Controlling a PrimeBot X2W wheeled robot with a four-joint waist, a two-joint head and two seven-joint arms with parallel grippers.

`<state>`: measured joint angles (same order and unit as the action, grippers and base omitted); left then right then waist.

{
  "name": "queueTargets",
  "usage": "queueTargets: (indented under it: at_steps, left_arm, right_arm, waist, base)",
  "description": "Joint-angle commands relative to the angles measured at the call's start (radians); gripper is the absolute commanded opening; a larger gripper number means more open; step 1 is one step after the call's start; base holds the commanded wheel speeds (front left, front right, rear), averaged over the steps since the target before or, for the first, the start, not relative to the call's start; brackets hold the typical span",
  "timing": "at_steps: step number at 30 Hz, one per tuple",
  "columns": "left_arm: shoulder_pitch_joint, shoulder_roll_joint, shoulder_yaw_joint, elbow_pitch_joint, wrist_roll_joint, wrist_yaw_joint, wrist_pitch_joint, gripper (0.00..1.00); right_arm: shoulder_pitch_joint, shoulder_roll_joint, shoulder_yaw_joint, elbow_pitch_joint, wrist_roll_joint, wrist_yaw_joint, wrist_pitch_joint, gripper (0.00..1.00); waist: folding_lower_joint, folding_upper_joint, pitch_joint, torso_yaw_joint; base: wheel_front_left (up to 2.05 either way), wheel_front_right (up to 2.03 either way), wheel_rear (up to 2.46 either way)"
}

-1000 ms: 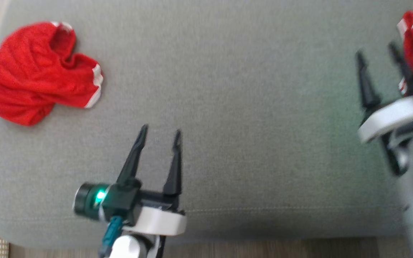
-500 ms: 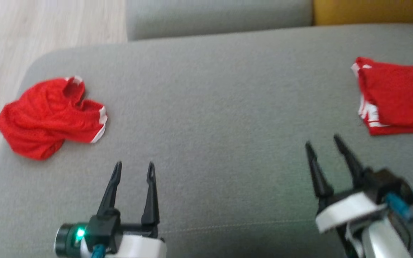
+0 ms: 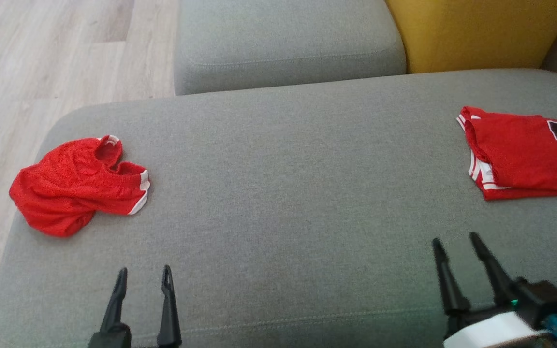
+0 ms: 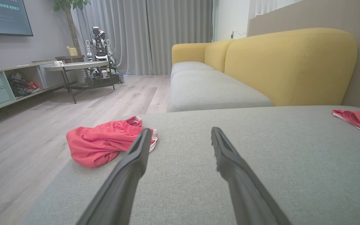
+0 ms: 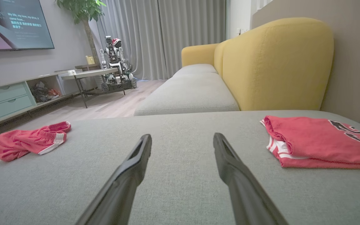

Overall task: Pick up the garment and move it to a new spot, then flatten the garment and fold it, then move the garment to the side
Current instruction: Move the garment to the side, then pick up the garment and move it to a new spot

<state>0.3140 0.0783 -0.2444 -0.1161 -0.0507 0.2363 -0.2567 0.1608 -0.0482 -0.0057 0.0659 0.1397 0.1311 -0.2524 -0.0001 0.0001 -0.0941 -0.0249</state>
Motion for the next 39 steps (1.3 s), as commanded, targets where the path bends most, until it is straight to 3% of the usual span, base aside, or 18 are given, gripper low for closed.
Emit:
queueTargets:
  at_steps: [1, 13, 26, 30, 39]
  left_arm:
    - [-0.038, -0.001, 0.039, -0.026, 0.011, -0.005, -0.005, 1.00]
    - [-0.029, -0.010, 0.055, -0.008, 0.031, -0.034, -0.005, 1.00]
    - [-0.028, -0.016, 0.043, -0.002, 0.037, -0.035, -0.005, 1.00]
    - [-0.031, -0.018, 0.040, -0.006, 0.039, -0.029, -0.005, 1.00]
    - [-0.035, -0.015, 0.048, -0.015, 0.042, -0.024, -0.005, 1.00]
  right_arm:
    - [-0.030, -0.002, 0.010, -0.046, 0.013, 0.000, -0.009, 1.00]
    - [-0.016, -0.002, -0.010, -0.058, 0.032, 0.000, -0.009, 1.00]
    - [0.000, -0.002, 0.001, -0.055, 0.030, 0.000, -0.009, 1.00]
    - [0.007, -0.002, 0.017, -0.057, 0.034, 0.000, -0.009, 1.00]
    - [0.017, -0.002, 0.057, -0.056, 0.058, 0.000, -0.009, 1.00]
  waist:
    - [0.0001, -0.0001, -0.005, 0.004]
    - [0.0001, -0.0001, -0.016, 0.011]
    - [0.0001, -0.0001, -0.020, 0.039]
    - [0.0001, -0.0001, -0.019, 0.084]
    - [0.0001, -0.0001, -0.020, 0.252]
  base:
    - [0.00, 0.00, 0.00]
    - [0.00, 0.00, 0.00]
    - [0.00, 0.00, 0.00]
    - [0.00, 0.00, 0.00]
    - [0.00, 0.00, 0.00]
